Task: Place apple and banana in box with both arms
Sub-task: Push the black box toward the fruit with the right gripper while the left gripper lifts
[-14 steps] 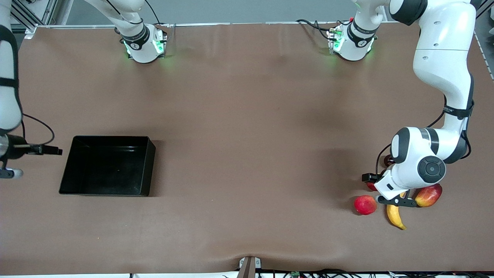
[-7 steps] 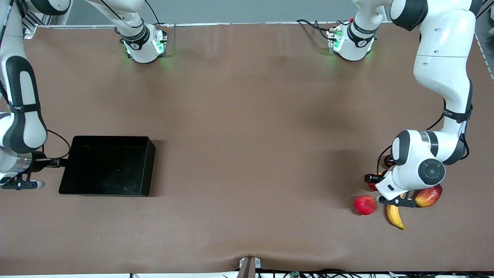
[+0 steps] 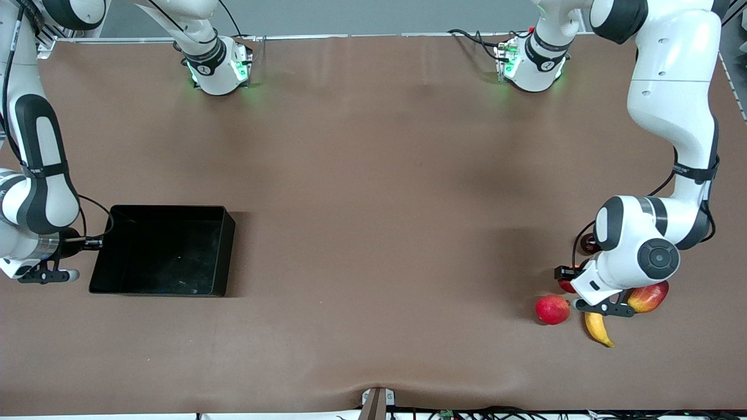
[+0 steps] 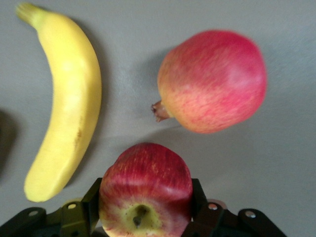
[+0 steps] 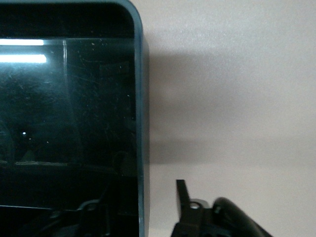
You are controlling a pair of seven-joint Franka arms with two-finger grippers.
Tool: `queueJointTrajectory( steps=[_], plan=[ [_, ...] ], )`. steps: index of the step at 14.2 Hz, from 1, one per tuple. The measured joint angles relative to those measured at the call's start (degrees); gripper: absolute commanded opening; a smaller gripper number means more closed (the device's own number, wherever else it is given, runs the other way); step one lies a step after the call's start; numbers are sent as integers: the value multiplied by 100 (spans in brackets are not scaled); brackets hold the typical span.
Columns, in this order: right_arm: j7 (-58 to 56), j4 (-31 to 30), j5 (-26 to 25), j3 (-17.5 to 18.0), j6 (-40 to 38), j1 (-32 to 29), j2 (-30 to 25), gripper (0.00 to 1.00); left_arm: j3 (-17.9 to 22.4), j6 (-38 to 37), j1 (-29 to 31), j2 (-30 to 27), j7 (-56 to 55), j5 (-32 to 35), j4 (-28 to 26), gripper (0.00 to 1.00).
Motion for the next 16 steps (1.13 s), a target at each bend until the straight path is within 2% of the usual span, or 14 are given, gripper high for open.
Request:
queueJointTrajectory(
  steps=[1, 4, 9, 12, 14, 16],
  plan=[
    [-7, -2, 17, 1, -2, -10, 0, 0, -7, -88, -7, -113, -10, 0, 10, 0],
    [-19, -1, 77, 23, -27, -12, -1, 0, -81, -377, -20, -506, -144, -2, 19, 0],
    [-38, 50, 148, 78, -170, -1, -27, 0, -461, -875, -42, -1143, -894, -3, 24, 0],
    [-38, 460, 344, 134, -998, 163, -104, 0, -675, -1093, -51, -1388, -1305, -3, 22, 0],
    [51, 744, 426, 148, -1637, 492, -261, 0, -737, -1167, -54, -1491, -1440, -3, 21, 0],
    [600, 832, 646, 163, -2060, 941, -459, 0, -760, -1220, -53, -1558, -1508, -3, 21, 0]
  ],
)
